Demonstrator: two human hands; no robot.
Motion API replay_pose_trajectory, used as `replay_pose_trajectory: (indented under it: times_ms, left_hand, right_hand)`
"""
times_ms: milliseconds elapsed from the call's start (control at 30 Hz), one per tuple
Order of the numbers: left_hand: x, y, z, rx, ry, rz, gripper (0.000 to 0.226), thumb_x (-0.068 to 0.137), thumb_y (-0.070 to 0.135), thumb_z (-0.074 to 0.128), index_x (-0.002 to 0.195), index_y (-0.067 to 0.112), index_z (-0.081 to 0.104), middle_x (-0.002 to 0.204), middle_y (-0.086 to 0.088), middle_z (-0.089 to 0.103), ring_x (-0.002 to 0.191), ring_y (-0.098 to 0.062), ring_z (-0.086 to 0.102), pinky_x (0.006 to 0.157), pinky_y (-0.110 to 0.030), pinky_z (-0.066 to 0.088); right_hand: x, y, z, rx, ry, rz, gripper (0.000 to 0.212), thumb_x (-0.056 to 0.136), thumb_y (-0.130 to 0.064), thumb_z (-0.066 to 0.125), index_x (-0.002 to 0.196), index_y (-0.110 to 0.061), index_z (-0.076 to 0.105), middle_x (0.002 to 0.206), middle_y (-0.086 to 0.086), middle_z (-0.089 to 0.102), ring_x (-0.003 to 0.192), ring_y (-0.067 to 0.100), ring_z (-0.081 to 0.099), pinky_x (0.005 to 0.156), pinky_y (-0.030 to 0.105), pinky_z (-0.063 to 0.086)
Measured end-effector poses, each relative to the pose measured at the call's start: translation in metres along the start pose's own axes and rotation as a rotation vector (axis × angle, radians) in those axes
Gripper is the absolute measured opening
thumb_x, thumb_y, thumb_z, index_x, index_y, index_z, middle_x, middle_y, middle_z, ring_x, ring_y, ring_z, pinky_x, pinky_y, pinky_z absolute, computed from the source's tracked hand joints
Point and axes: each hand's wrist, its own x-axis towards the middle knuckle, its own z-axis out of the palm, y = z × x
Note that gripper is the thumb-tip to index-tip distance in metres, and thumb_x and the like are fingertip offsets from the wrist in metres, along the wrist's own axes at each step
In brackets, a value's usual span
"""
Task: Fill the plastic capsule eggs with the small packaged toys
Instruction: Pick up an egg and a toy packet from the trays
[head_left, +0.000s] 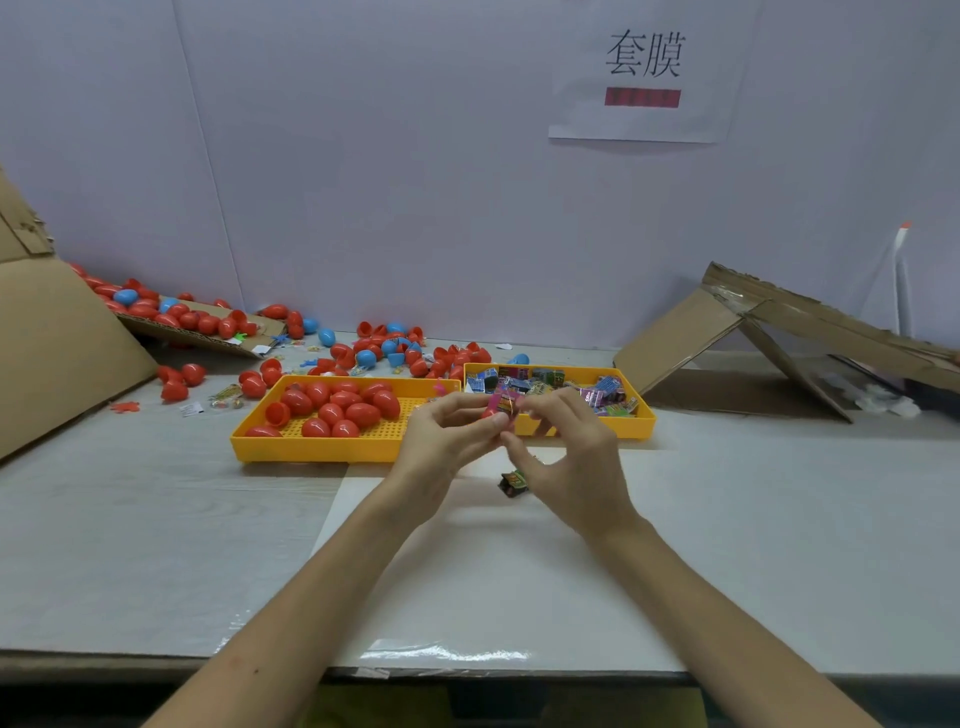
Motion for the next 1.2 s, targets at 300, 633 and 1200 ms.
replay_pose_trajectory:
  times_ms: [300, 633, 1200]
  left_hand:
    - [0.0001, -0.0042, 0.0034, -0.225, -0.086, -0.07, 0.023, 0.077, 0.009, 0.08, 0.1, 0.008, 0.078, 0.109, -0.016, 0.075, 0.107, -0.03, 0.072, 0.08, -0.028, 0.059]
    - [-0.0029, 0.0002, 0.0039, -0.313, -0.091, -0.154, 0.036, 0.088, 0.015, 0.071, 0.122, 0.003, 0.066, 0.125, -0.02, 0.069, 0.112, -0.03, 0.069, 0.087, -0.031, 0.06]
    - [-0.0034, 0.0013, 0.0041, -0.376, -0.079, -0.193, 0.04, 0.084, 0.011, 0.074, 0.122, 0.005, 0.063, 0.12, -0.018, 0.072, 0.11, -0.03, 0.071, 0.079, -0.03, 0.061]
  right_hand:
    - [-0.0007, -0.011, 0.0064, -0.098, 0.104, -0.097, 0.022, 0.087, -0.015, 0.074, 0.106, -0.01, 0.064, 0.099, 0.006, 0.061, 0.088, 0.023, 0.064, 0.073, 0.041, 0.057]
    - [-0.0022, -0.0062, 0.0046, -0.155, 0.099, -0.089, 0.019, 0.082, -0.004, 0.081, 0.1, 0.0, 0.075, 0.097, 0.014, 0.068, 0.089, 0.029, 0.068, 0.073, 0.044, 0.058]
    - [-0.0041, -0.0015, 0.0047, -0.136, 0.123, -0.054, 0.026, 0.088, -0.02, 0.07, 0.105, -0.001, 0.075, 0.104, 0.01, 0.074, 0.096, 0.025, 0.071, 0.083, 0.041, 0.059]
